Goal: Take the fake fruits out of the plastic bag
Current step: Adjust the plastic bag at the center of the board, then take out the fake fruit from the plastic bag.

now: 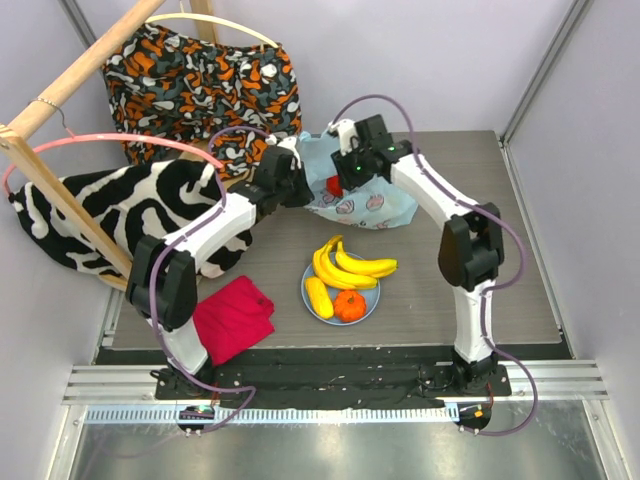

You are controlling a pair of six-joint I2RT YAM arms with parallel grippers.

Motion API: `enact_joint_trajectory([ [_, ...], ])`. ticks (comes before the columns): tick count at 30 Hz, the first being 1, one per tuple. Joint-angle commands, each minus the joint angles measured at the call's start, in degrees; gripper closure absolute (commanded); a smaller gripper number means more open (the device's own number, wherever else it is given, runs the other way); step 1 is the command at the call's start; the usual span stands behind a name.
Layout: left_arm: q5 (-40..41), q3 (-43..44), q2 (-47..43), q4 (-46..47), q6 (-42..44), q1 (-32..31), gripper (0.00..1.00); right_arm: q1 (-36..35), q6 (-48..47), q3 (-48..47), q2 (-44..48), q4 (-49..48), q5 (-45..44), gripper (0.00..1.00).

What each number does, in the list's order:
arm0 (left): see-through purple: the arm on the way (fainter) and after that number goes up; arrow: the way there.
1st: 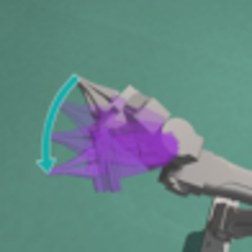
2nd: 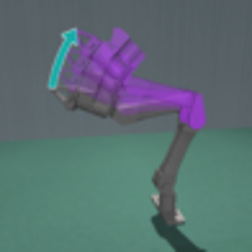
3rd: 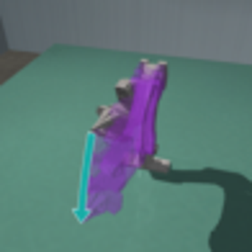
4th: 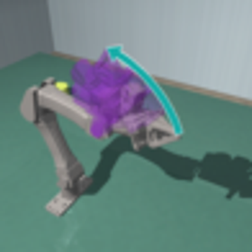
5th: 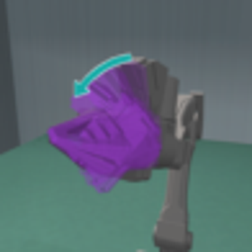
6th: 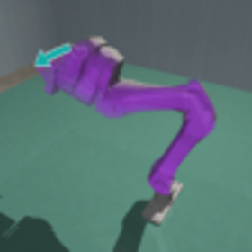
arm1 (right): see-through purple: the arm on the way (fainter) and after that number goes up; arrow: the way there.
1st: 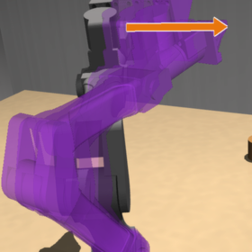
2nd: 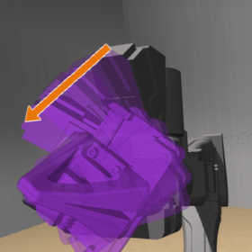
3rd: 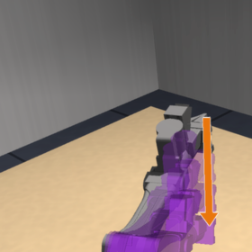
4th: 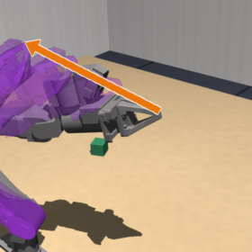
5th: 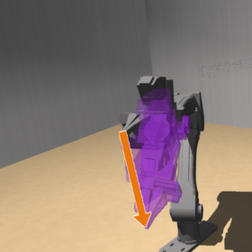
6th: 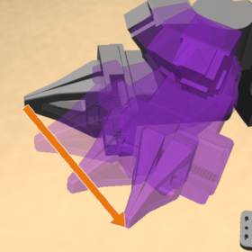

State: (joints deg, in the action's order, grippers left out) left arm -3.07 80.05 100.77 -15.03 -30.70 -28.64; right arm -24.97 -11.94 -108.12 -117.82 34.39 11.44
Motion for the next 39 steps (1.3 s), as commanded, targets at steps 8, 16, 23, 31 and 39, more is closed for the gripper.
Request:
enact_joint_trajectory([
  [8,-2.5,-4.3,-0.8,2.5,-1.6,-0.8,1.0,-5.3,-0.8,-6.0,-7.6,-2.5,-10.1,0.54],
  [16,-3.6,-6.6,-1.9,2.9,-2.9,-1.0,1.0,-5.3,0.8,-10.5,-12.0,-3.7,-20.9,0.12],
  [23,-4.2,-6.7,-1.6,2.8,-3.1,-0.9,1.0,-5.4,0.0,-15.0,-18.2,-3.9,-21.7,0.07],
  [31,-4.3,-7.3,-1.5,2.7,-2.5,-1.0,1.0,-5.3,-0.9,-19.8,-24.7,-6.6,-23.5,0.01],
  [39,-3.9,-8.0,-1.5,2.6,-2.2,-1.0,1.0,-3.3,-2.6,-23.1,-24.0,-9.0,-19.3,0.49],
])
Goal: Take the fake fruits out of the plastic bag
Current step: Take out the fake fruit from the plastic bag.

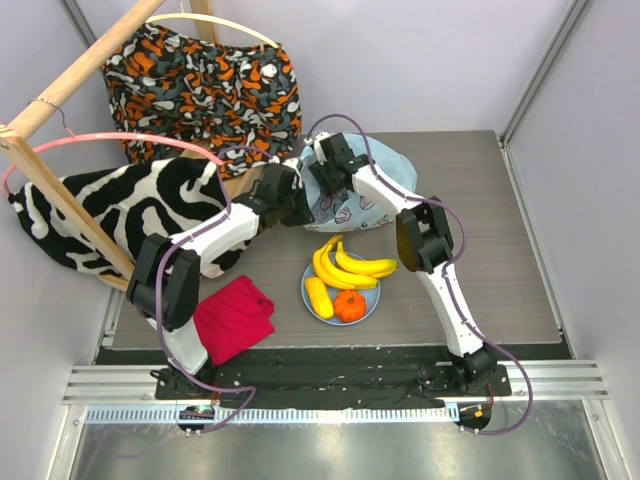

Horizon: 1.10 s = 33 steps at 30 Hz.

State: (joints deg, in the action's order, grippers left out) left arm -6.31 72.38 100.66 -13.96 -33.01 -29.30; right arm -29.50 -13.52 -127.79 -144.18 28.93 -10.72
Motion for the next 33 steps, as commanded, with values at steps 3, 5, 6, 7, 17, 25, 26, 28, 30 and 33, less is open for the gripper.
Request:
enact_joint_trajectory([
  [3,-0.7,-0.1,-0.7,1.8,0.1,-0.4,1.0,1.6,-1.7,-2.0,5.5,-2.5,5.4,0.59],
  [5,-0.6,0.1,-0.4,2.2,0.0,-0.4,1.0,1.8,-1.7,0.5,7.5,-1.5,6.7,0.64],
  [6,-0.5,0.3,-0.2,2.4,0.0,-0.4,1.0,2.0,-1.7,1.7,9.9,-1.2,7.4,0.64],
  [7,-0.4,0.6,0.2,2.4,0.0,-0.3,1.0,2.0,-1.8,4.7,11.3,-1.3,7.9,0.65],
  [17,0.3,3.7,2.6,2.9,-0.2,-0.2,1.0,2.9,-2.9,19.3,30.2,5.3,23.0,0.67],
  [25,2.9,13.4,6.6,2.0,1.5,0.2,1.0,3.8,-12.1,22.2,35.7,21.8,32.6,0.69],
  [26,3.1,14.2,7.3,1.6,1.8,0.3,1.0,3.7,-13.2,23.1,38.8,21.8,34.3,0.69],
  [28,3.1,15.6,7.5,1.6,2.5,0.4,1.0,3.2,-15.6,26.5,41.8,22.6,35.9,0.69],
  [30,3.1,15.9,7.4,1.6,3.0,0.6,1.0,1.0,-20.8,31.9,46.8,23.6,35.4,0.69],
  [33,3.0,15.1,6.9,1.7,3.8,1.2,1.0,-2.4,-26.9,39.8,52.3,23.9,32.9,0.69],
])
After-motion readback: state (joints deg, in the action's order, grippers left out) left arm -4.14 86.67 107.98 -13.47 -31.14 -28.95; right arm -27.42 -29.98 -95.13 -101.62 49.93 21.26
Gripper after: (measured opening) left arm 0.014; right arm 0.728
